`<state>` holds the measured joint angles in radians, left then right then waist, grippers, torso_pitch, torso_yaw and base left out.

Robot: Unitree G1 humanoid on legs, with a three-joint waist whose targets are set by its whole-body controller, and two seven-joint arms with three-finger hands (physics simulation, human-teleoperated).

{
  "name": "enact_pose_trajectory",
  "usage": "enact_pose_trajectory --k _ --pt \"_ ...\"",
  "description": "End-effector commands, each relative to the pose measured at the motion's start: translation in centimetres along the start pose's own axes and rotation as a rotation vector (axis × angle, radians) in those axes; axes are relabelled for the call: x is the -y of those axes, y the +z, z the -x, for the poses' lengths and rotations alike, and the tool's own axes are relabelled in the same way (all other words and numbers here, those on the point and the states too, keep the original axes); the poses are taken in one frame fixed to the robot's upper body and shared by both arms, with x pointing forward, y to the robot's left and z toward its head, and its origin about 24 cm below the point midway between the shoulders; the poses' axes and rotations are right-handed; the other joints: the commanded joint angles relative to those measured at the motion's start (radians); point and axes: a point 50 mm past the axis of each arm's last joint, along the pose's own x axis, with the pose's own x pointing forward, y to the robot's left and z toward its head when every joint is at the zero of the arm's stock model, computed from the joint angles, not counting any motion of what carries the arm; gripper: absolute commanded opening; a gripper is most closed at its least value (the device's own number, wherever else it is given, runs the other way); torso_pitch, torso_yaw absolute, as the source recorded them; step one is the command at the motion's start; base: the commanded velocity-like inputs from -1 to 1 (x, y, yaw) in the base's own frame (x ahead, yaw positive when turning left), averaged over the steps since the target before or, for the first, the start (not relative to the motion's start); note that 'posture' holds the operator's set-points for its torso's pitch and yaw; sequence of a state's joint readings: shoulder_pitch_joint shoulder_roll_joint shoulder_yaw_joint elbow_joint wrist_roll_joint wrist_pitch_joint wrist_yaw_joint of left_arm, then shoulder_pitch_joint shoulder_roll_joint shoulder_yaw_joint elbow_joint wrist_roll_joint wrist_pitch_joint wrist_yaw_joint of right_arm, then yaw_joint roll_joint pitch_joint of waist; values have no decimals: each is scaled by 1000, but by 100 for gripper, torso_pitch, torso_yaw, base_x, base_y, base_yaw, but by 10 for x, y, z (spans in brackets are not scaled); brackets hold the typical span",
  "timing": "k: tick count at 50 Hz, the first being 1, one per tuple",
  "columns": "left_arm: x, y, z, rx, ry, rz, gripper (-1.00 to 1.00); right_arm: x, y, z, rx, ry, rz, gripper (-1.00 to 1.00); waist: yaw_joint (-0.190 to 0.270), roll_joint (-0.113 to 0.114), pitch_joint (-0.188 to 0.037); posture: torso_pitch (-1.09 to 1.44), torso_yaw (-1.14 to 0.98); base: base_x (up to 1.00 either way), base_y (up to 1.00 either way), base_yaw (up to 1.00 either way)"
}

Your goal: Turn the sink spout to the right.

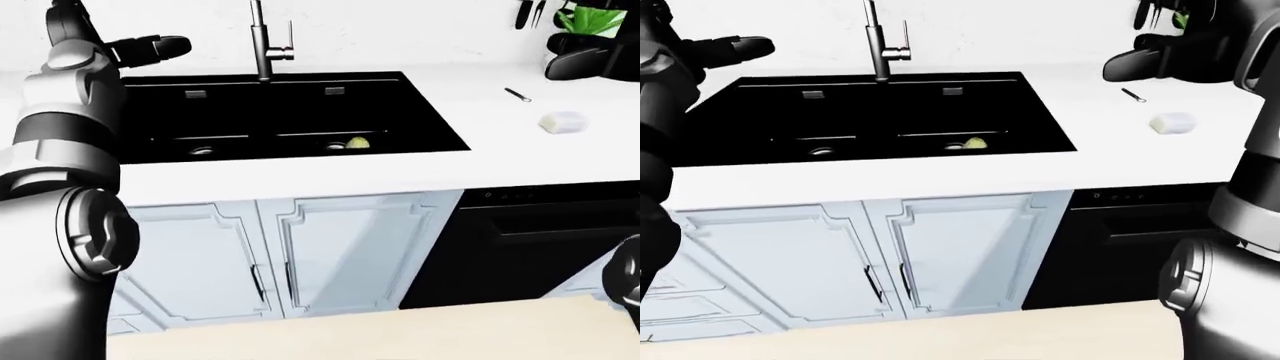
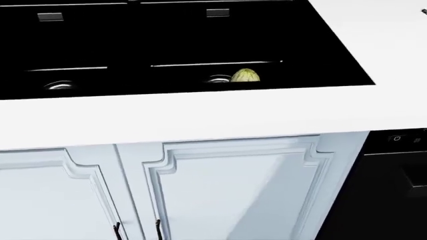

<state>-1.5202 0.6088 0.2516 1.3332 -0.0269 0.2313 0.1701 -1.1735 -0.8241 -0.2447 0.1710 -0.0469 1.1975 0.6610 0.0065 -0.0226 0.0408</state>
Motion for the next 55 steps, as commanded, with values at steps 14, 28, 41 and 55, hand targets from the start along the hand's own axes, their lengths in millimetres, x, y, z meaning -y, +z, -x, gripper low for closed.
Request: enact_pose_trajectory --k 14,28,41,55 --pt "-5 37 4 141 13 36 100 -1 17 8 79 -1 30 100 -6 38 -24 0 0 15 0 0" --pt "-5 36 4 139 13 35 100 -1 17 9 81 -3 32 100 3 -14 -11 0 0 37 0 0" --pt "-6 37 4 141 15 37 100 0 20 10 83 -2 34 100 -7 64 -20 0 0 39 0 0" --pt "-8 39 4 141 24 41 100 -1 22 10 84 0 38 100 4 -35 -22 0 0 39 0 0"
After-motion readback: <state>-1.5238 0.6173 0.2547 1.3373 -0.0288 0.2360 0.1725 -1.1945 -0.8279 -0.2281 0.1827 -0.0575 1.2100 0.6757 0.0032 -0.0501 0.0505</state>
